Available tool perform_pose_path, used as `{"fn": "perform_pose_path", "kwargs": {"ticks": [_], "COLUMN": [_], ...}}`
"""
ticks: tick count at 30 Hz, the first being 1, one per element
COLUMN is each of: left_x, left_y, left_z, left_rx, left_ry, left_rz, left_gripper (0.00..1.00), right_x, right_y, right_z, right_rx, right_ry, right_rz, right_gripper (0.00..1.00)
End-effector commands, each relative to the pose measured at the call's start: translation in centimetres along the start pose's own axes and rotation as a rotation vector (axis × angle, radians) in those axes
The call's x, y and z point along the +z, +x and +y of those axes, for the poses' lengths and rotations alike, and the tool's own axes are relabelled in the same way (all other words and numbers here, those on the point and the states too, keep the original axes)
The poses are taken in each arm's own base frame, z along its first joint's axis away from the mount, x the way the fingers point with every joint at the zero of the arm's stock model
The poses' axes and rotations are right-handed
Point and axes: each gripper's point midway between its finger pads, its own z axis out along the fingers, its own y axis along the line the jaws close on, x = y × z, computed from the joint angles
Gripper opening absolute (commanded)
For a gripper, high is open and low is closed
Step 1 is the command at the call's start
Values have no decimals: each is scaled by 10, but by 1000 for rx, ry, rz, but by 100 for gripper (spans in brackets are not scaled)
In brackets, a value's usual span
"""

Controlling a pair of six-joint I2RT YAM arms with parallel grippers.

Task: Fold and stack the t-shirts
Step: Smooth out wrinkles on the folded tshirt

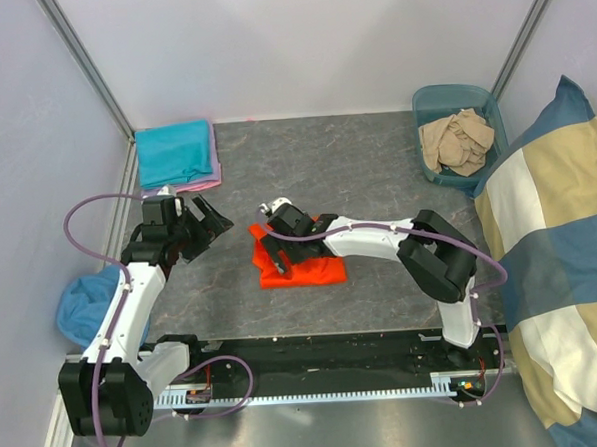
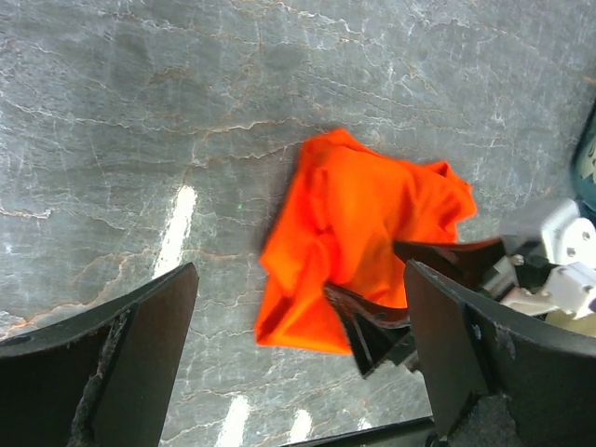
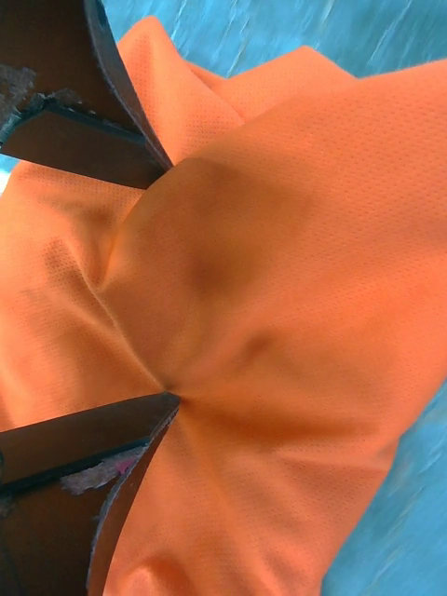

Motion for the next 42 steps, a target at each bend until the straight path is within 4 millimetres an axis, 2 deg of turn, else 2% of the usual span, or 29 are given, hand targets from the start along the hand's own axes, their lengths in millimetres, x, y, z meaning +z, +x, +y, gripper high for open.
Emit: {"fn": "perform_pose_path", "kwargs": {"ticks": [1, 6, 8, 11, 16, 23, 26, 33, 42], "left_x": [6, 18, 20, 24, 32, 54, 63, 78, 89], "left_y": [-1, 9, 11, 17, 21, 34, 41, 54, 74], "left_z": [-4, -10, -19, -24, -33, -46, -47, -38, -43], "left_rx": [38, 41, 50, 53, 79, 92, 103, 76, 86], "left_ry": [44, 110, 166, 201, 230, 242, 233, 201, 200], "left_rz": [-2, 44, 62, 93, 95, 141, 167, 196, 233], "left_gripper": [100, 100, 100, 100, 100, 100, 100, 100, 100], "right_x": [-37, -89, -109, -119, -111, -94, -90, -87, -74], "right_y": [1, -35, -47, -46, -26, -17, -13, -5, 11], "right_z": [-26, -34, -41, -54, -77, -111, -118, -115, -115], "right_rx": [50, 106, 126, 146, 173, 274, 311, 328, 357], "right_ry": [112, 123, 135, 169, 237, 297, 291, 247, 217], "right_rz": [7, -139, -198, -213, -169, -139, -128, -120, -85], "right_gripper": [98, 98, 98, 98, 98, 98, 98, 98, 98]}}
